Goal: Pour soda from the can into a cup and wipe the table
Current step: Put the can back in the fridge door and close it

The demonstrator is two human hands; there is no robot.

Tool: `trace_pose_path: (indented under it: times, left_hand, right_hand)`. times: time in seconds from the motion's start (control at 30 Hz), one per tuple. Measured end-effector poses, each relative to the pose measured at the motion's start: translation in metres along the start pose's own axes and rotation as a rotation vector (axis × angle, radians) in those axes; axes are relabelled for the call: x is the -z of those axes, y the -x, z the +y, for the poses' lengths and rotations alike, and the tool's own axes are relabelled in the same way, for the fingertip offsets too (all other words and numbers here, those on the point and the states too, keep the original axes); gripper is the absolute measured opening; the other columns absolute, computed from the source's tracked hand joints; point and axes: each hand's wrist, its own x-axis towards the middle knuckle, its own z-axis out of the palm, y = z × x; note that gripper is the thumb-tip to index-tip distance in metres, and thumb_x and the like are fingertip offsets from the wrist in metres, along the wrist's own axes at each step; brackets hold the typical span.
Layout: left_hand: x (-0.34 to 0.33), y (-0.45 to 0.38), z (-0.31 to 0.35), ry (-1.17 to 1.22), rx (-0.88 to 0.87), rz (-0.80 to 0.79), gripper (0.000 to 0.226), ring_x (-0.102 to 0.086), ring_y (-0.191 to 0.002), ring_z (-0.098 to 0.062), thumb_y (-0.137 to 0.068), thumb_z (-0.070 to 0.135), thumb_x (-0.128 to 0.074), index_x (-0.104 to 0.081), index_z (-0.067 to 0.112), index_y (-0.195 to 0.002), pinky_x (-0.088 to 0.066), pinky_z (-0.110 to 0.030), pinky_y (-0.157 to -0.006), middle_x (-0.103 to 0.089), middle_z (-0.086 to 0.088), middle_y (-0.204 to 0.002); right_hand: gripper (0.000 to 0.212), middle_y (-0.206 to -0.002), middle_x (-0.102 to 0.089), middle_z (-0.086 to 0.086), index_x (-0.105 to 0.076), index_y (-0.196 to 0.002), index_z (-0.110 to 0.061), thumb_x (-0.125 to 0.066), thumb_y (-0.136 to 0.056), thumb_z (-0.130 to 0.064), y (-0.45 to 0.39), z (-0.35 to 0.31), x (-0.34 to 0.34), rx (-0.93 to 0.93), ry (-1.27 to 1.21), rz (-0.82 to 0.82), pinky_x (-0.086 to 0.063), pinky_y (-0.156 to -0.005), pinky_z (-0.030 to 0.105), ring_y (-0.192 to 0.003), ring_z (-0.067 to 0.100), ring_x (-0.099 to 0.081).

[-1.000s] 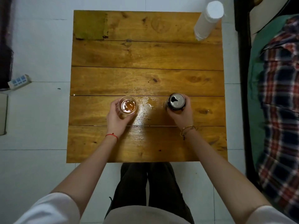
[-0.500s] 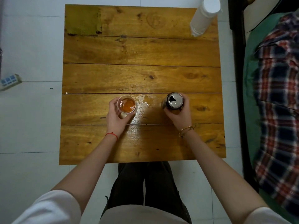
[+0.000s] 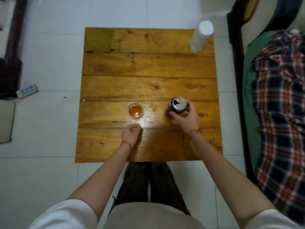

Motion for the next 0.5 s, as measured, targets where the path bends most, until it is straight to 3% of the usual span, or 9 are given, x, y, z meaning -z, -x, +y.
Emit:
trace_pose_path:
  times: [0.13,0.27,0.37,0.5]
  left_hand:
    - [-0.002,0.040,0.042,0.192,0.079,-0.199,0.026,-0.069,-0.099,-0.026,-0.095,0.028,-0.059,-0.068,0.007,-0.108,-0.054,-0.041,-0.096,-0.072,-0.011,-0.104]
    - [-0.001,0.083,0.083,0.366,0.149,-0.298,0.031,-0.068,-0.101,-0.019,-0.096,0.030,-0.057,-0.062,0.005,-0.115,-0.056,-0.030,-0.086,-0.069,-0.009,-0.113]
    - [0.004,0.111,0.099,0.465,0.157,-0.361,0.038,-0.067,-0.106,-0.022,-0.097,0.031,-0.055,-0.060,0.002,-0.121,-0.059,-0.026,-0.078,-0.068,-0.012,-0.117]
    - [0.015,0.137,0.105,0.513,0.144,-0.440,0.040,-0.064,-0.113,-0.027,-0.098,0.030,-0.054,-0.058,0.001,-0.125,-0.056,-0.030,-0.088,-0.067,-0.017,-0.121]
  right_hand:
    - [0.072,-0.127,-0.053,-0.005,-0.046,-0.132,-0.016,-0.083,-0.070,-0.024,0.026,-0.042,0.021,0.050,0.024,-0.051,-0.047,-0.099,0.027,-0.116,0.006,-0.047]
    - [0.070,-0.121,-0.053,-0.010,-0.047,-0.129,-0.019,-0.084,-0.069,-0.024,0.061,-0.079,0.038,0.098,0.015,-0.081,-0.046,-0.085,0.006,-0.111,0.001,-0.049]
    - [0.070,-0.121,-0.055,-0.008,-0.048,-0.129,-0.020,-0.084,-0.069,-0.026,0.085,-0.099,0.046,0.120,-0.003,-0.094,-0.046,-0.085,0.011,-0.113,0.004,-0.050]
    - [0.072,-0.126,-0.057,-0.003,-0.048,-0.129,-0.021,-0.084,-0.068,-0.029,0.110,-0.116,0.051,0.138,0.001,-0.113,-0.050,-0.092,0.022,-0.114,0.009,-0.053]
